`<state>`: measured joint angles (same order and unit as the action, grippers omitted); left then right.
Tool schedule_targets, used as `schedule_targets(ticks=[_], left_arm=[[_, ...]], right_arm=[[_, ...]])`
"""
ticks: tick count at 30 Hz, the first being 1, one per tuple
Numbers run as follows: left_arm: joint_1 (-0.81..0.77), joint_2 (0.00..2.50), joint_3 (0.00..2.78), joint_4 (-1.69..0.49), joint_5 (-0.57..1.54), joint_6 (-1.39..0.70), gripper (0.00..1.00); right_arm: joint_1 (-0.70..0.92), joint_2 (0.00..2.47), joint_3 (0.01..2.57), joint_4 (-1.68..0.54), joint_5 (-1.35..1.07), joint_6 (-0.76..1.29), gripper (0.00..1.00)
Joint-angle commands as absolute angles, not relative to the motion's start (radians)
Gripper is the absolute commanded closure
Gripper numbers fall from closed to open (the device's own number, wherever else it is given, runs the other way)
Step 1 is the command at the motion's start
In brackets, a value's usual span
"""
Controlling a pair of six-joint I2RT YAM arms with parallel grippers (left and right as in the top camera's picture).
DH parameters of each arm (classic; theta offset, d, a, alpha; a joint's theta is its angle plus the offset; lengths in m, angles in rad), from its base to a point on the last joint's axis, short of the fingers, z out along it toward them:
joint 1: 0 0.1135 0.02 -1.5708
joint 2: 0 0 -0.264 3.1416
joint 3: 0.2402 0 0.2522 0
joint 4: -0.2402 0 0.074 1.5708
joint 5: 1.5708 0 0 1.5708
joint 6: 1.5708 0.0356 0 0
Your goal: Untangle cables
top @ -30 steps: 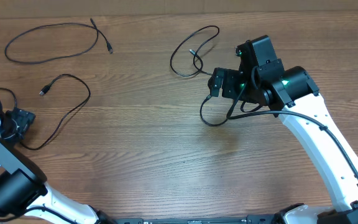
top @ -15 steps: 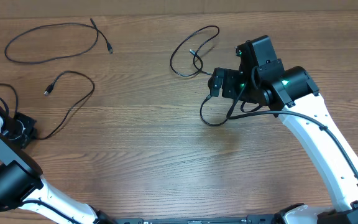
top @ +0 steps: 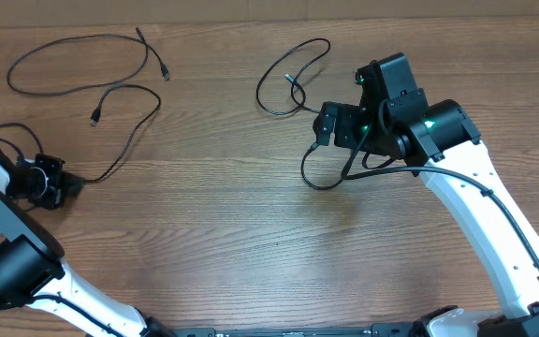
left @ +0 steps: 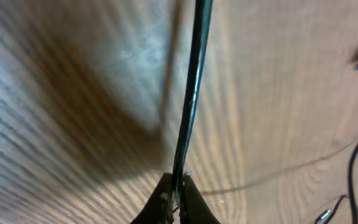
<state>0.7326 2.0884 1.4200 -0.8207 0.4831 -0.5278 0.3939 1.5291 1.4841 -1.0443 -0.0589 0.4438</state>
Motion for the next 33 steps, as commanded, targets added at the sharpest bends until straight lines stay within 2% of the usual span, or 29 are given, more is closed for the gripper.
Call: schedule_targets(ticks=[1, 3, 4, 5, 10, 13, 15, 17, 22, 25, 29, 31, 33], left_arm=[[0.725, 2.059, 1.541, -0.861, 0.489, -0.546, 0.94], [0.718, 2.024, 1.633, -0.91, 0.507, -0.547, 0.8], [0.707, 1.999, 1.681, -0.929, 0.561, -0.547, 0.56], [0.695, 1.982, 1.708, -0.933, 0.629, -0.546, 0.0], [0.616, 1.967, 1.731, -0.941, 0.707, -0.474, 0.01], [0.473, 1.967, 1.731, -1.014, 0.707, -0.261, 0.0], [0.386, 1.967, 1.731, -1.032, 0.697, -0.2, 0.0], [0.212, 1.967, 1.731, -1.039, 0.571, -0.187, 0.0], [-0.086, 1.969, 1.731, -1.04, 0.281, -0.187, 0.0], [-0.178, 1.975, 1.73, -1.035, 0.198, -0.248, 0.01], [-0.215, 1.976, 1.73, -1.062, 0.181, -0.269, 0.0], [-0.178, 1.976, 1.726, -1.106, 0.078, -0.315, 0.0], [-0.1, 1.976, 1.717, -1.139, 0.091, -0.371, 0.0]], right_arm=[[0.391, 1.528, 1.492, -1.042, -0.046, 0.438, 0.0], [0.391, 1.528, 1.492, -1.042, -0.046, 0.438, 0.0], [0.391, 1.528, 1.492, -1.042, -0.046, 0.438, 0.0], [0.391, 1.528, 1.492, -1.042, -0.046, 0.438, 0.0], [0.391, 1.528, 1.492, -1.042, -0.046, 0.438, 0.0], [0.391, 1.528, 1.492, -1.042, -0.046, 0.438, 0.0], [0.391, 1.528, 1.492, -1.042, -0.046, 0.438, 0.0], [0.391, 1.528, 1.492, -1.042, -0.045, 0.438, 0.0], [0.391, 1.528, 1.492, -0.976, -0.046, 0.452, 0.0], [0.391, 1.528, 1.492, -0.937, -0.053, 0.452, 0.0], [0.372, 1.528, 1.492, -0.948, 0.078, 0.392, 0.0], [0.336, 1.531, 1.492, -0.948, 0.13, 0.393, 0.0], [0.3, 1.552, 1.492, -0.965, 0.127, 0.393, 0.0]])
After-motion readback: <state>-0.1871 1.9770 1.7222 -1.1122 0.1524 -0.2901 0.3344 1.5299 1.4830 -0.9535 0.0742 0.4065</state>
